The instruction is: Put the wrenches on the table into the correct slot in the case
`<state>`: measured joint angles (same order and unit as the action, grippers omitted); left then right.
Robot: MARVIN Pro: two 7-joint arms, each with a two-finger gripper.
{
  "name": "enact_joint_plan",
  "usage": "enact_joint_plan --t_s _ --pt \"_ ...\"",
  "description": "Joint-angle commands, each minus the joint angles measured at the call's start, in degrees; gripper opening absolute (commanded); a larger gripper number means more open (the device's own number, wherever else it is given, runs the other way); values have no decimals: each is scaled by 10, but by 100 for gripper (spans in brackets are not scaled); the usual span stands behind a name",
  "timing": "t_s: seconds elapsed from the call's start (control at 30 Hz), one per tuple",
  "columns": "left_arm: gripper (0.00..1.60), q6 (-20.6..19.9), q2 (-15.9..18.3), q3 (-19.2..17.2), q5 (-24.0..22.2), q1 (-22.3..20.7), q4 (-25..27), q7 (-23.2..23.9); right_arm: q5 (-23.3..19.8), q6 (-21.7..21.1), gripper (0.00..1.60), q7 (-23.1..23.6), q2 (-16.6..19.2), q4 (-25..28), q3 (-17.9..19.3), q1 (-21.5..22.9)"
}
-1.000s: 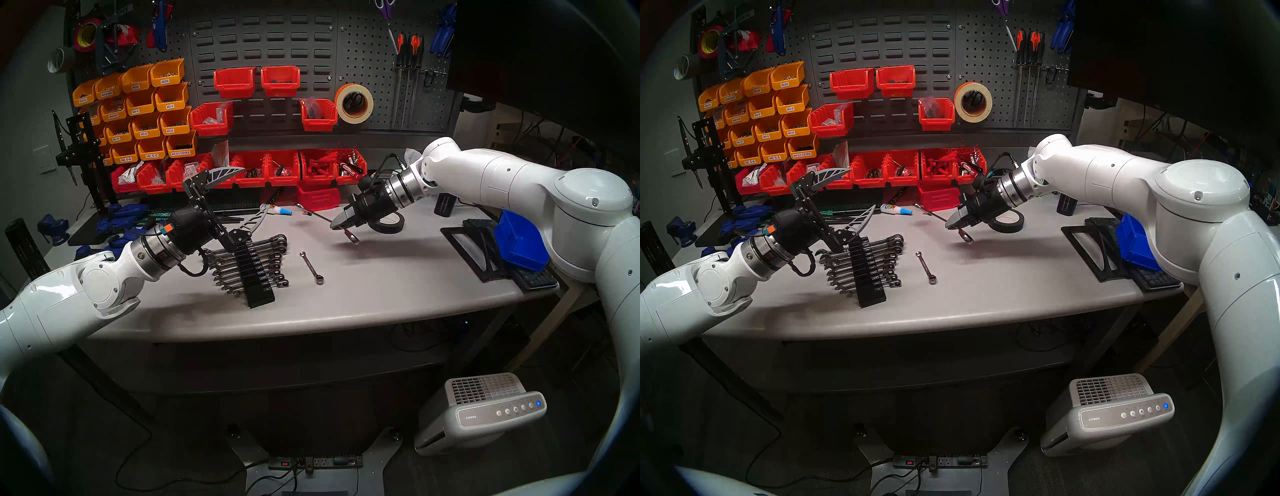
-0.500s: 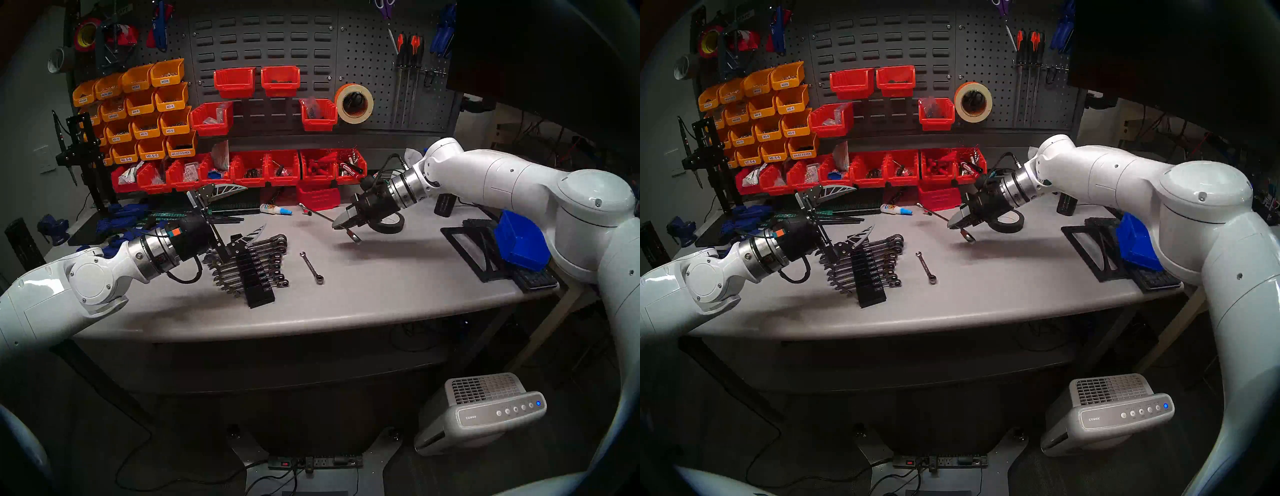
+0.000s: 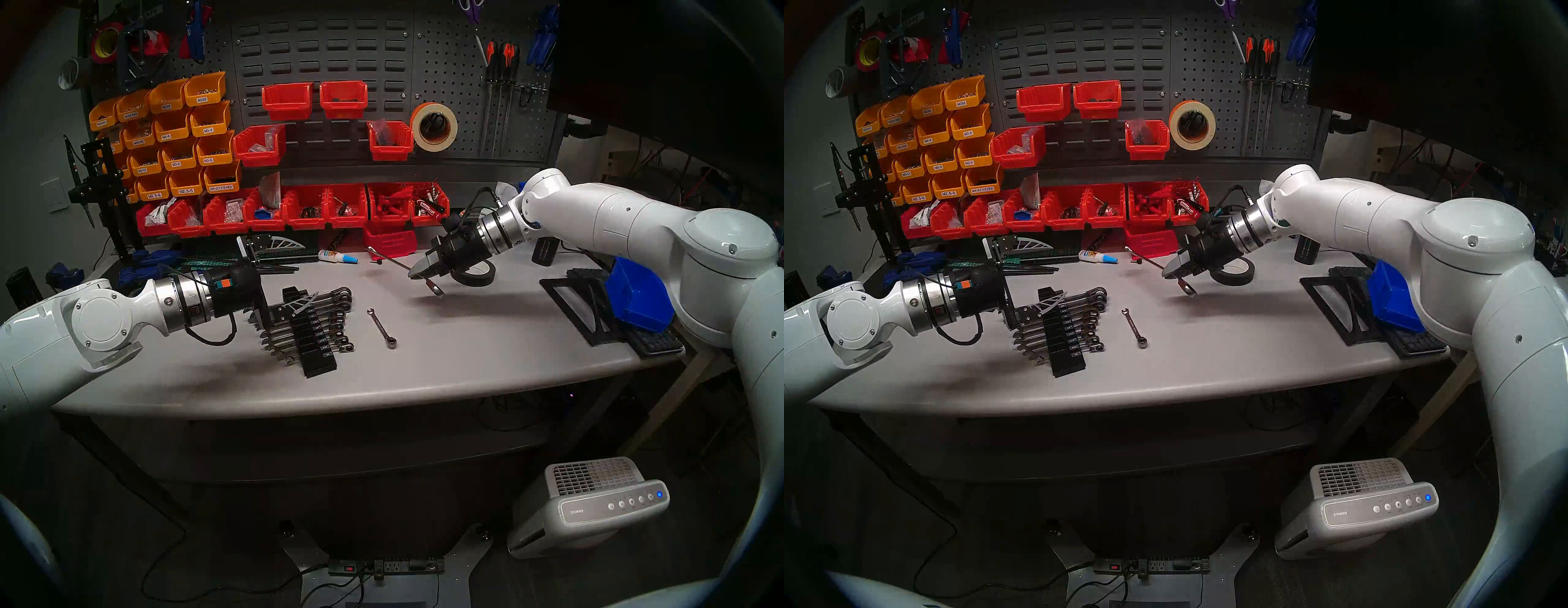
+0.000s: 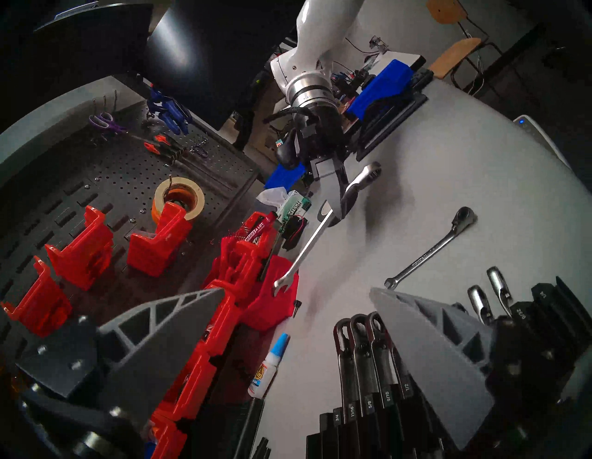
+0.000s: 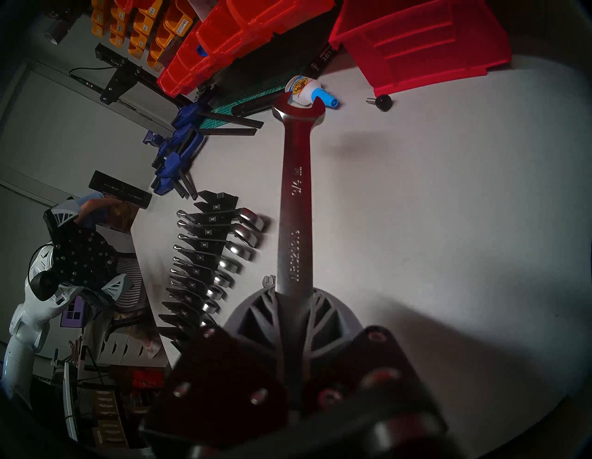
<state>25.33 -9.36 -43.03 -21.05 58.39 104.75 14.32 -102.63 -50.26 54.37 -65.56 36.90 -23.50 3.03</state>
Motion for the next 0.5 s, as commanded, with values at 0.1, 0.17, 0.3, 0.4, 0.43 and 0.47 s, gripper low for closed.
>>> enact_joint_plan --t_s 0.1,0.17,0.3,0.4,0.43,0.47 --pt "160 -60 13 -29 37 -43 44 51 -4 3 0 52 4 -3 18 27" --pt "160 -73 13 -32 44 -47 49 62 -4 3 0 53 4 -3 18 27" --pt "90 -101 11 -37 58 -53 63 89 -3 4 0 56 5 -3 19 26" --pt "68 -118 6 -38 66 -56 73 107 -2 4 0 58 5 -3 19 26" --pt "27 -123 5 -39 68 -57 76 111 -2 4 0 59 5 -3 19 26" --pt "0 -127 5 -39 72 -58 80 118 -2 4 0 56 5 -3 19 26"
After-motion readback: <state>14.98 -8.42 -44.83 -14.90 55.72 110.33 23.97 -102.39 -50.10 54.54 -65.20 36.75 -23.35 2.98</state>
